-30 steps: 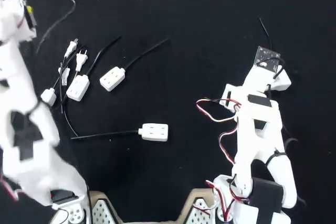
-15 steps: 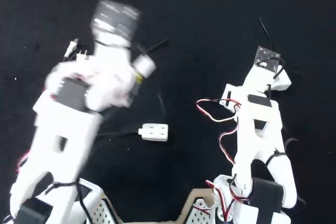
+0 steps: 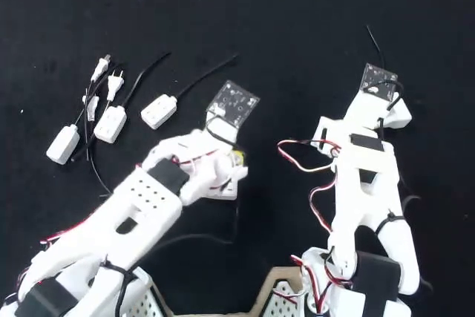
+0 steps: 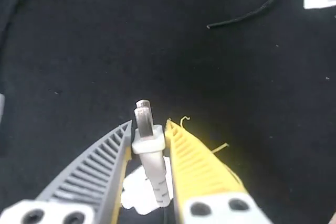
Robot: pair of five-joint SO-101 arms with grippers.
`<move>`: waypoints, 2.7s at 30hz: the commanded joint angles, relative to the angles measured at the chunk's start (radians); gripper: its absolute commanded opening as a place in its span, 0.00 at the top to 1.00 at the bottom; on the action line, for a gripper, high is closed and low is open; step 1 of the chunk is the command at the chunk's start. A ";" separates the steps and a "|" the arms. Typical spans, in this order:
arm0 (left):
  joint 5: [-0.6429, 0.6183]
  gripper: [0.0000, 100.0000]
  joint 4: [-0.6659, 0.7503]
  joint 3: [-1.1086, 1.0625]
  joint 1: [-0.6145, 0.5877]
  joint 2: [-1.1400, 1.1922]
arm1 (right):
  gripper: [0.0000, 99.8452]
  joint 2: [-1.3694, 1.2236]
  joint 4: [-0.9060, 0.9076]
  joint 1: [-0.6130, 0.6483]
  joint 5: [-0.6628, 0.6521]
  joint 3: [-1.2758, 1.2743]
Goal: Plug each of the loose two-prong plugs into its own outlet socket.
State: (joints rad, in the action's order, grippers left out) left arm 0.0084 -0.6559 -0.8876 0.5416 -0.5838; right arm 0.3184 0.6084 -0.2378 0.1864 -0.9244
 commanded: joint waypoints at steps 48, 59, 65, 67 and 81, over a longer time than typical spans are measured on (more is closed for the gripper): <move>-0.066 0.80 0.304 -0.364 -0.499 -0.193 | 0.82 -0.047 0.206 0.554 0.301 0.036; -0.063 0.80 0.311 -0.364 -0.501 -0.193 | 0.81 -0.073 0.301 0.646 0.296 0.019; -0.063 0.80 0.305 -0.369 -0.501 -0.193 | 0.82 -0.073 0.241 0.706 0.296 0.004; -0.063 0.80 0.305 -0.371 -0.501 -0.193 | 0.82 -0.073 0.241 0.706 0.296 0.004; -0.060 0.80 0.305 -0.367 -0.501 -0.195 | 0.99 -0.064 0.242 0.370 -0.155 0.130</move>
State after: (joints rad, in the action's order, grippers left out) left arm -0.0637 -0.3613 -1.2620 0.0414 -0.7526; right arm 0.2478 0.8585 0.2654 0.1741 -0.9091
